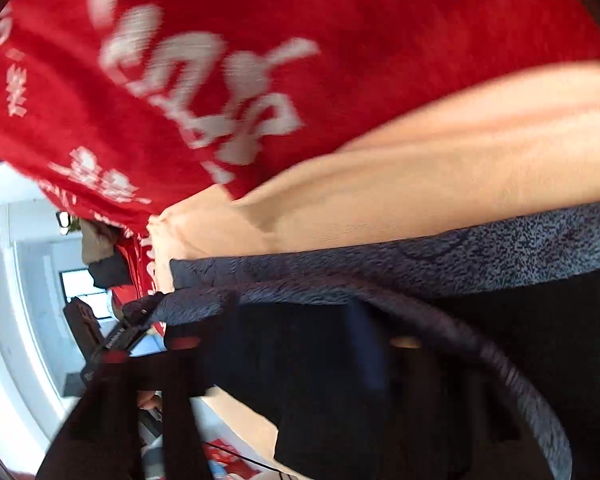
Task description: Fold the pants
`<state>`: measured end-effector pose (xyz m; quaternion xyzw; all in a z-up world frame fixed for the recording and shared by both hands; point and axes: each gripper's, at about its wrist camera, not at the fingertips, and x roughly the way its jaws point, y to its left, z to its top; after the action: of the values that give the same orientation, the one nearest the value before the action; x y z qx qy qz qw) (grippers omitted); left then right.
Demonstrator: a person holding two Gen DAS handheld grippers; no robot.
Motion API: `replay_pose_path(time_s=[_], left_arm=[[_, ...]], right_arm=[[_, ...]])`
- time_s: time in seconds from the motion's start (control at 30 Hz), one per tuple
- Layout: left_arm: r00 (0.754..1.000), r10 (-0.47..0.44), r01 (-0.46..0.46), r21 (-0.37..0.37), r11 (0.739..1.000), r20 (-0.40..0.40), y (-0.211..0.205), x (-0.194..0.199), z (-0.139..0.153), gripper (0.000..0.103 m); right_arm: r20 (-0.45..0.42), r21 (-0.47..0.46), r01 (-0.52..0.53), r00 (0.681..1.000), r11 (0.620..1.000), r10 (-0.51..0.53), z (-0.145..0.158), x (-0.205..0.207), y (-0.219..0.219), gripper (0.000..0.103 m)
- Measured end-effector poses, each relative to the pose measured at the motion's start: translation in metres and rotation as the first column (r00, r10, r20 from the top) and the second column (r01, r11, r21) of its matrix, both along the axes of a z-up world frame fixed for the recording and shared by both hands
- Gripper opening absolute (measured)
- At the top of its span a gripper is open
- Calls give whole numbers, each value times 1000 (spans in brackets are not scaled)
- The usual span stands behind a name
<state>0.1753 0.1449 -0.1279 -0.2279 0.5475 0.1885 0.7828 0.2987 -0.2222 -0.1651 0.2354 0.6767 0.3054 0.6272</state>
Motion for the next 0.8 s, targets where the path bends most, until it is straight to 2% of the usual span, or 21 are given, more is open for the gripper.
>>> replay_pose_path(time_s=[0.07,0.1,0.13,0.2,0.27,0.33,0.43,0.5,0.57,0.63,0.77,0.8], left_arm=[[1000,-5,4,39,999,28,1,-8,23,79],[1000,-13,12,46,999,26,1,-10,29,79],[999,-34,34,58,998,14,-3,-9,31,79],[995,-103,104,72,992,-13,-17,-3,27,79],[982,-183,188,105,977,-55,-39,10,11,79],[974,-217,224,115,968,-64,-55,25,-2,79],[971,-205,226,194,955,-122,-58,48,-35,79],[974,-155,185,184,965,-165,-48,46,-57,79],[982,-138,162,194,967,-132,-39,33,-58,83],[977,-141,173,210,962,-159,-37,25,-56,87],[969,-124,167,197,966,-214,-35,15,-48,87],[965,-129,177,203,963,-227,-39,14,-45,87]], right_arm=[[31,-10,-14,999,1000,14,15,-7,3,76],[45,-16,-23,999,1000,24,20,-12,5,69],[56,-29,-45,997,999,47,23,-16,11,47],[61,-83,-105,992,991,110,20,-24,27,27],[68,-103,-155,984,983,162,12,-25,41,27],[89,-141,-193,974,971,207,2,-21,56,27],[154,-289,-211,952,934,263,-15,-11,67,27],[159,-239,-186,961,953,227,-26,-2,55,27],[148,-212,-156,971,965,190,-28,4,42,23],[153,-201,-100,979,975,132,-24,7,26,24],[126,-159,-43,990,986,64,-11,-1,2,33],[114,-137,-25,993,990,41,-7,-5,-7,40]])
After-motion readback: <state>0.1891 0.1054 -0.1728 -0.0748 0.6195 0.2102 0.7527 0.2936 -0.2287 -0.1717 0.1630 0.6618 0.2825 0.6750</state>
